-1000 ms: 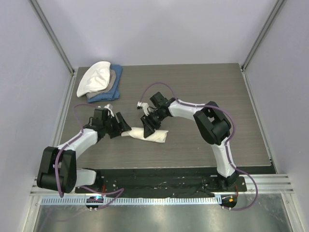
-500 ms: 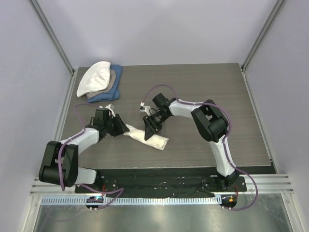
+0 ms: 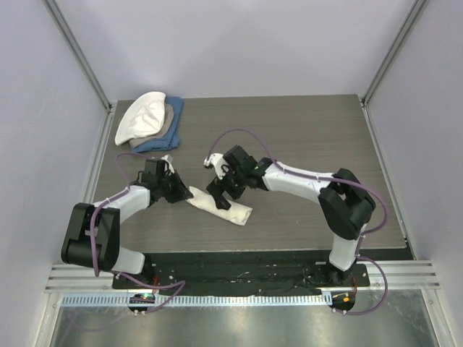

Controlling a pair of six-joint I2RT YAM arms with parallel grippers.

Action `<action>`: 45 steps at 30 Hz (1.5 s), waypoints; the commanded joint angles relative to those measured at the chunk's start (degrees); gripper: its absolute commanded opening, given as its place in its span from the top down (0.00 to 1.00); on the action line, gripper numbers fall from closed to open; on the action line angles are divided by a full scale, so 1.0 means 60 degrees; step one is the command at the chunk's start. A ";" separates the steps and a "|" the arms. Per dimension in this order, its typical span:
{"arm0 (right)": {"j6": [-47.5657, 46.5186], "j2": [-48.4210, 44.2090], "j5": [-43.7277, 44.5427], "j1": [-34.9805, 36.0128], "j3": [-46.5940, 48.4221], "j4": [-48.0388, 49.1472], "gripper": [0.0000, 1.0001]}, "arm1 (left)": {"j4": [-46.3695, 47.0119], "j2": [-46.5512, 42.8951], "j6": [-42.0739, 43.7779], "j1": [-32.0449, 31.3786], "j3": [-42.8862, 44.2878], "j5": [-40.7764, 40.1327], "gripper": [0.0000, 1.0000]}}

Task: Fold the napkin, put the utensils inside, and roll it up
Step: Roll the napkin with the utensil

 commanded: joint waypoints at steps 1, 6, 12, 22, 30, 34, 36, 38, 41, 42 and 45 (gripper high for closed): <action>-0.1198 -0.1294 0.4235 0.1518 -0.0934 0.2117 0.03 | -0.0450 0.0201 -0.0071 -0.0018 0.0450 0.0154 1.00; -0.2137 -0.1092 0.5937 0.2676 -0.1244 0.2822 0.01 | -0.0611 0.0158 -0.0086 -0.0018 0.0552 0.0096 1.00; -0.2269 -0.0096 0.6262 0.2810 -0.0717 0.2354 0.01 | -0.0670 0.0143 -0.0086 -0.0018 0.0625 0.0110 1.00; -0.1860 0.0697 0.6029 0.2562 -0.0072 0.1549 0.09 | -0.0670 0.0143 -0.0071 -0.0018 0.0743 0.0169 0.99; -0.0544 0.0873 0.4917 0.1509 0.0017 0.0524 0.49 | -0.1649 -0.0852 -0.0013 -0.0004 0.1533 -0.0767 0.31; 0.0686 0.0639 0.4783 0.0732 -0.0320 0.0435 0.53 | -0.2324 -0.1482 0.0060 0.0128 0.2060 -0.1310 0.11; 0.1547 0.0537 0.4972 0.0366 -0.0583 0.0405 0.54 | -0.2588 -0.1818 0.0090 0.0245 0.2280 -0.1326 0.09; 0.2006 0.0434 0.5542 -0.0118 -0.0759 0.0347 0.55 | -0.2938 -0.2010 0.0177 0.0318 0.2528 -0.1325 0.07; 0.2943 0.0463 0.6042 -0.0894 -0.1183 0.0274 0.55 | -0.3494 -0.2317 0.0426 0.0406 0.2894 -0.1281 0.05; 0.3221 0.0463 0.6057 -0.1084 -0.1272 0.0288 0.56 | -0.3598 -0.2492 0.0499 0.0450 0.2954 -0.1296 0.05; 0.3559 0.0273 0.6189 -0.1613 -0.1682 0.0566 0.55 | -0.3907 -0.2858 0.0719 0.0655 0.3072 -0.1282 0.01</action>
